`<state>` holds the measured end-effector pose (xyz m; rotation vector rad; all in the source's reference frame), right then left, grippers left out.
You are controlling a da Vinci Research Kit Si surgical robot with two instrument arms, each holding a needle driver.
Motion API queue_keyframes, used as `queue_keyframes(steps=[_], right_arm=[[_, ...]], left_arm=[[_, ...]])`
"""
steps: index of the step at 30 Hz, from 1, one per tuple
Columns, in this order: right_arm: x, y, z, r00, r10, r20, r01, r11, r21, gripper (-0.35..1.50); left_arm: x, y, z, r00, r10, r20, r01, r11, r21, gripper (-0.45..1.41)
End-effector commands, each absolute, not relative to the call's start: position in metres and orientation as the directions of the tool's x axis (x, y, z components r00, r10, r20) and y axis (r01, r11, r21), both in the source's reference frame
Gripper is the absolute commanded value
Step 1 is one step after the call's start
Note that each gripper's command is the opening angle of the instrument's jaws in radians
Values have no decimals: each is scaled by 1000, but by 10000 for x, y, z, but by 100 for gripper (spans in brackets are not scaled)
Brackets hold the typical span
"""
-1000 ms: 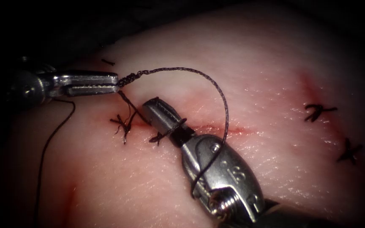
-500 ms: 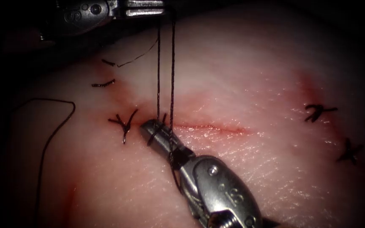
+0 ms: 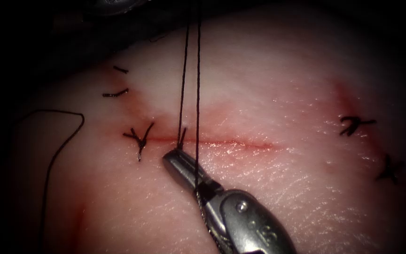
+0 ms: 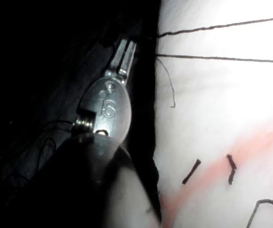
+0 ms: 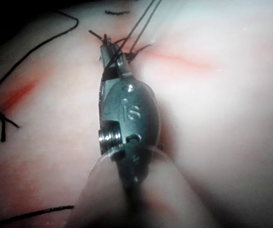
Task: Wound Closure
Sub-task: Pull the left tool up and the right tool down to tension the knot, then with the right grasper cut the suture.
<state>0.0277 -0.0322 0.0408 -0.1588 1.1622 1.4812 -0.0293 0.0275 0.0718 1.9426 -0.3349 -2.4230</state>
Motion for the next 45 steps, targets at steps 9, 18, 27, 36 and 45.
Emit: queue_keyframes(steps=[9,18,27,36,45], right_arm=[[294,-318,409,-282,681,-676,-809,210,549,-35],[300,-343,421,-218,677,-703,-813,273,514,-35],[307,-380,436,-155,668,-728,-804,342,485,-35],[297,-373,429,-167,661,-732,-792,352,498,-3],[277,-359,407,-251,728,-638,-753,267,601,115]], left_arm=[[-302,297,727,-246,-151,-957,-136,-973,189,-45],[-322,316,743,-267,-156,-951,-161,-966,203,-45],[-334,326,775,-299,-193,-935,-169,-953,251,-45],[-309,307,760,-200,-11,-980,-185,-982,49,-45],[-274,274,684,-174,239,-955,-207,-957,-202,-45]])
